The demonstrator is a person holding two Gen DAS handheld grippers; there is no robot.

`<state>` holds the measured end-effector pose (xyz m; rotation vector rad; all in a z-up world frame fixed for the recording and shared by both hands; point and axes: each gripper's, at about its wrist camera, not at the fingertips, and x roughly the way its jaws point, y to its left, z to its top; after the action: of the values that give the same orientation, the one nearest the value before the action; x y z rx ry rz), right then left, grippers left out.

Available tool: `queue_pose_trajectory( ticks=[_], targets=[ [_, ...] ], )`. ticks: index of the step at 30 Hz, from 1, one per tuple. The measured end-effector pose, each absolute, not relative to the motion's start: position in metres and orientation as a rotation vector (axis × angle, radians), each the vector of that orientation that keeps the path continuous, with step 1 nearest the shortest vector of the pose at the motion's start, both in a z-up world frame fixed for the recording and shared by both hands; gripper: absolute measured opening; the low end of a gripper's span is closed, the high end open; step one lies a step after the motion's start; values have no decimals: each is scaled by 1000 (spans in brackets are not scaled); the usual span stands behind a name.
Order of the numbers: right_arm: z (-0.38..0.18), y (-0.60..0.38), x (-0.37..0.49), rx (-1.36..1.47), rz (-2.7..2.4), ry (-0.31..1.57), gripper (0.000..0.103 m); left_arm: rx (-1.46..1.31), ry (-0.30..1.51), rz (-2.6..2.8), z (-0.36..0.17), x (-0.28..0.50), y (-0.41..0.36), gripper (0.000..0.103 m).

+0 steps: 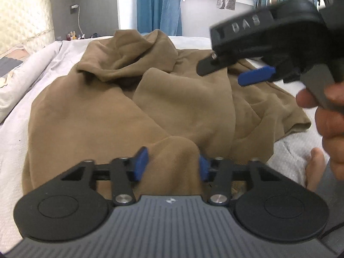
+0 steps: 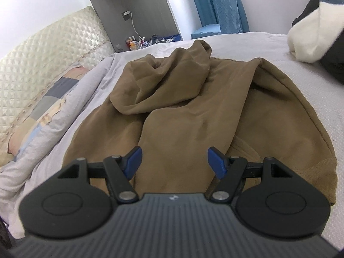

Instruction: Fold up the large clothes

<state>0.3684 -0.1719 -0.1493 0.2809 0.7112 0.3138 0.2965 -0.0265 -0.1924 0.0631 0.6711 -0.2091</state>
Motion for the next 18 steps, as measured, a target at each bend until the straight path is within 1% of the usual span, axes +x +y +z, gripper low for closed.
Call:
queue_pose_trajectory(
  ticks=[2, 4, 7, 12, 14, 18],
  targets=[
    [-150, -173, 368, 285, 312, 715, 70, 11, 659, -204, -184, 292, -16, 28],
    [-149, -174, 368, 286, 306, 717, 70, -50, 637, -181, -173, 289, 3, 21],
    [-147, -174, 367, 286, 307, 716, 70, -188, 595, -150, -155, 281, 38, 19],
    [-148, -168, 369, 264, 314, 712, 70, -409, 485, -20, -115, 278, 119, 18],
    [-149, -165, 370, 255, 321, 709, 70, -487, 460, 22, -101, 289, 160, 17],
    [-151, -153, 376, 217, 340, 691, 70, -553, 411, 150, -72, 325, 241, 17]
  ],
)
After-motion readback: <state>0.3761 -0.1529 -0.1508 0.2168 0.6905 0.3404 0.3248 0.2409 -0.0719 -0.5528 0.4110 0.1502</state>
